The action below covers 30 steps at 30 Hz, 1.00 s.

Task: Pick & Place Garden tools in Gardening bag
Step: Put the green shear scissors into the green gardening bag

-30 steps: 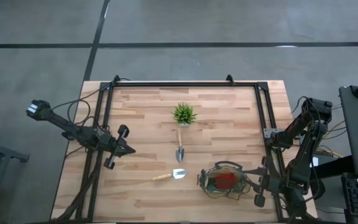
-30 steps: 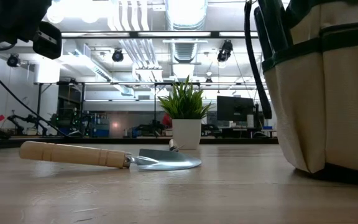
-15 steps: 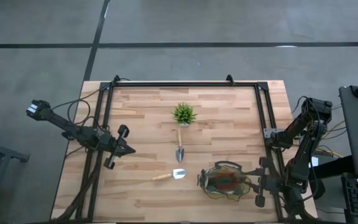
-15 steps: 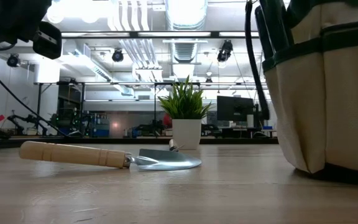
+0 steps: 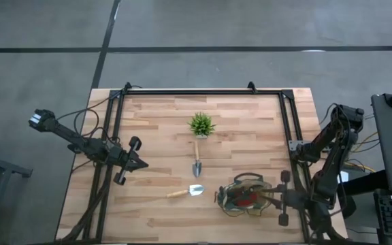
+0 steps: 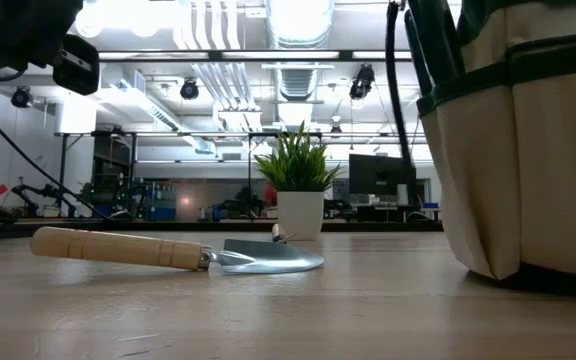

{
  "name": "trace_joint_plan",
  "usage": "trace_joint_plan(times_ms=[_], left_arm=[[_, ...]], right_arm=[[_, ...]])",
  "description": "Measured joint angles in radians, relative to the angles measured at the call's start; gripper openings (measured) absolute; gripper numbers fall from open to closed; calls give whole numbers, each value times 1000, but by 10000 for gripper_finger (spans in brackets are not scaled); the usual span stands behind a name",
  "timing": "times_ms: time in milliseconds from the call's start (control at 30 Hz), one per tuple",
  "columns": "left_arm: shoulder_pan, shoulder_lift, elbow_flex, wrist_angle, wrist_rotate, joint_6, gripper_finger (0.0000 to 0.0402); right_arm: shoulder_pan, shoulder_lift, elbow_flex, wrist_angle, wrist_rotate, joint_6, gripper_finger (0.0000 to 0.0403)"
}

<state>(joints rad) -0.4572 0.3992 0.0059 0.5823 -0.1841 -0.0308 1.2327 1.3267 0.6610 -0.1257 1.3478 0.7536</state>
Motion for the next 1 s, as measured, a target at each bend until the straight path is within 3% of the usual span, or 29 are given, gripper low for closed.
trace_joint_plan(times_ms=[200,333,567,700,833,1000], left_arm=[[0,0,0,0,0,0,12],[0,0,0,0,0,0,12],[0,0,0,0,0,0,12],[0,0,0,0,0,0,12],[0,0,0,0,0,0,12],[0,0,0,0,0,0,12]], right_arm=[[-166,-107,14,-13,-292,-20,83],[-294,-169,22,-36,-565,-4,104],[-427,-158,23,-61,-907,17,135],[-470,-96,69,-145,-1017,36,147],[-498,6,172,-338,-1113,24,156],[-517,132,349,-595,-1117,-2,154]])
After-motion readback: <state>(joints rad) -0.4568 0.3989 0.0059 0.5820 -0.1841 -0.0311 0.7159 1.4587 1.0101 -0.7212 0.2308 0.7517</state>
